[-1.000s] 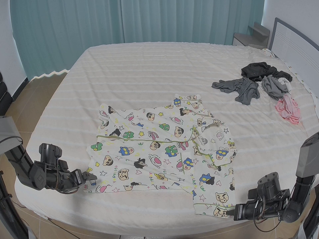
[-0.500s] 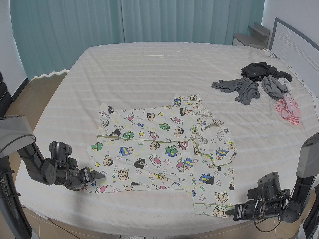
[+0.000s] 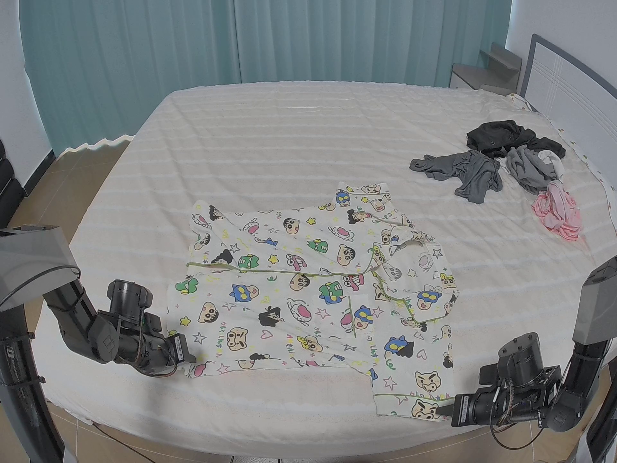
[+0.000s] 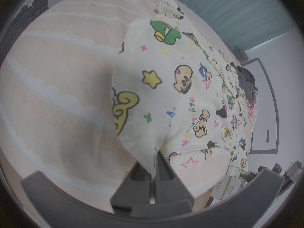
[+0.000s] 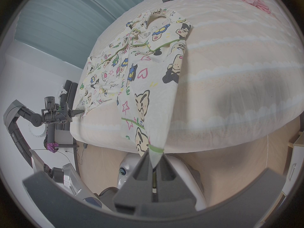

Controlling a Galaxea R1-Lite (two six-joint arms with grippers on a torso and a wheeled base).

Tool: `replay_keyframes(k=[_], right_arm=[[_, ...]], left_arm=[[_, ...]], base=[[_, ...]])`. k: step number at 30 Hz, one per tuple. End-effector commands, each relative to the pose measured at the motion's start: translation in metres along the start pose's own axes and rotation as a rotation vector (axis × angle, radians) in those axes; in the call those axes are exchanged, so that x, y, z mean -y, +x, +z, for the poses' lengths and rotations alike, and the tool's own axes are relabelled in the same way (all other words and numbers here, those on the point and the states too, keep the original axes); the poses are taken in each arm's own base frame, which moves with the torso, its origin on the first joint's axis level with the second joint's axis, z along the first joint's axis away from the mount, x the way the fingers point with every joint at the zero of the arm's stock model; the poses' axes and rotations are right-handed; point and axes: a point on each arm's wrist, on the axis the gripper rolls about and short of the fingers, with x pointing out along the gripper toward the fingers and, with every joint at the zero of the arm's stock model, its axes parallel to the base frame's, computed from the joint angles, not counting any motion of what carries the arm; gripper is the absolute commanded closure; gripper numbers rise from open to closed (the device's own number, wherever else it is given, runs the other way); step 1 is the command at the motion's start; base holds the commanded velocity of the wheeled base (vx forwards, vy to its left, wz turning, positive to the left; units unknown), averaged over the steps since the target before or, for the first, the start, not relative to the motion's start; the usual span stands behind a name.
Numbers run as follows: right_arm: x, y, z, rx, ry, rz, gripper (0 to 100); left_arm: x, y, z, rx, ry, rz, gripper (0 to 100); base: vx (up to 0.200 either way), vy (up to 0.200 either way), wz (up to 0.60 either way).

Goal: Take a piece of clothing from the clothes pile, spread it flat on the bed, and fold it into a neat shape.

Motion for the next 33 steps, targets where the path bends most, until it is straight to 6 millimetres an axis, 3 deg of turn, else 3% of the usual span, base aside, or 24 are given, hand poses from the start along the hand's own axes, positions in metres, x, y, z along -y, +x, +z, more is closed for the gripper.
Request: replay_keyframes(k=[1, 6, 12, 20, 33], right_arm=[[0.002, -0.003, -0.004, -0.016, 0.002, -0.013, 100], [-0.002, -0.012, -0.005, -0.012, -0.009, -0.003, 100], [-0.011, -0.026, -0.019, -0.098, -0.057, -0.006, 100], [-0.013, -0.027, -0.026, -0.141, -0.078, -0.02, 100], [-0.016, -0.039, -0.034, -0.181, -0.106, -0.018, 100]], left_arm=[[-0.001, -0.01, -0.001, 0.002, -0.011, 0.008, 100], [0.0, -0.025, -0.003, -0.015, -0.025, 0.014, 100], [0.001, -0.045, -0.006, -0.038, -0.043, 0.035, 100], [-0.006, -0.054, -0.023, -0.173, -0.023, 0.088, 100], [-0.006, -0.078, -0.039, -0.24, -0.059, 0.114, 100]], base=[[0.0, 0.0, 0.0], [0.0, 0.0, 0.0], [0.0, 0.0, 0.0], [0.0, 0.0, 0.0], [0.0, 0.0, 0.0]])
